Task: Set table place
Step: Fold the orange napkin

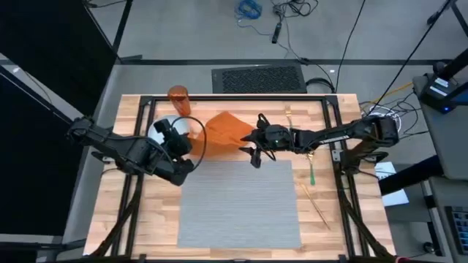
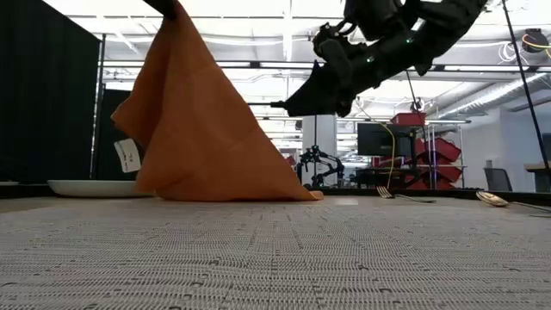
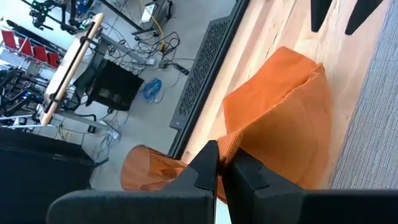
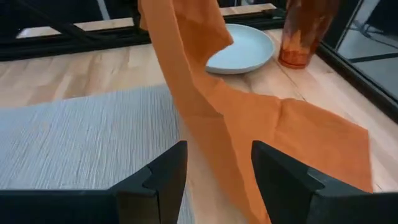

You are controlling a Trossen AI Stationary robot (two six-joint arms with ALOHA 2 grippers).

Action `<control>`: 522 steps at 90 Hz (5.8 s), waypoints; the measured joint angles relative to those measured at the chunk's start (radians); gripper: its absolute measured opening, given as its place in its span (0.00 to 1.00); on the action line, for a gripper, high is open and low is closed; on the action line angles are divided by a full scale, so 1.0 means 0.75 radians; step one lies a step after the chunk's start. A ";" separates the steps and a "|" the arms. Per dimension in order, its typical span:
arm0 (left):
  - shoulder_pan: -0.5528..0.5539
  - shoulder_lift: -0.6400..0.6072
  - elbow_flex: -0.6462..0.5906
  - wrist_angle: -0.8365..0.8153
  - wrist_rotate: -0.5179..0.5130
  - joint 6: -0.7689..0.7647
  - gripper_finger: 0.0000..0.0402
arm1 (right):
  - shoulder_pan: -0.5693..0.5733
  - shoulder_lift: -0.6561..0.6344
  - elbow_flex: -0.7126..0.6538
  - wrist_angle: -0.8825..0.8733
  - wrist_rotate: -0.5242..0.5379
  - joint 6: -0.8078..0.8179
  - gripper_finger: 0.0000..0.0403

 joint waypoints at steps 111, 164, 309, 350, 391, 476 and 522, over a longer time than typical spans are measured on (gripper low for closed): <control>0.001 0.000 0.000 0.011 0.026 -0.008 0.00 | -0.095 0.365 0.359 -0.178 -0.112 -0.120 0.39; 0.001 0.000 0.000 0.025 0.055 -0.009 0.00 | -0.095 0.432 0.424 -0.127 -0.109 -0.178 0.01; 0.080 0.475 0.000 1.264 0.202 0.717 0.00 | 0.029 -0.178 0.482 -0.245 0.819 -0.882 0.00; 0.072 0.441 0.000 1.383 0.251 0.717 0.37 | 0.140 -0.414 0.399 -0.280 0.971 -0.888 0.00; 0.062 0.441 0.000 1.322 0.207 0.716 0.51 | 0.236 -0.485 0.397 -0.287 1.026 -0.939 0.00; 0.214 0.441 0.000 1.321 0.240 0.678 0.51 | 0.431 -0.576 0.397 -0.409 1.022 -0.773 0.00; 0.317 0.481 0.000 1.343 0.132 0.679 0.51 | 0.404 -0.499 0.413 -0.258 1.012 -0.802 0.00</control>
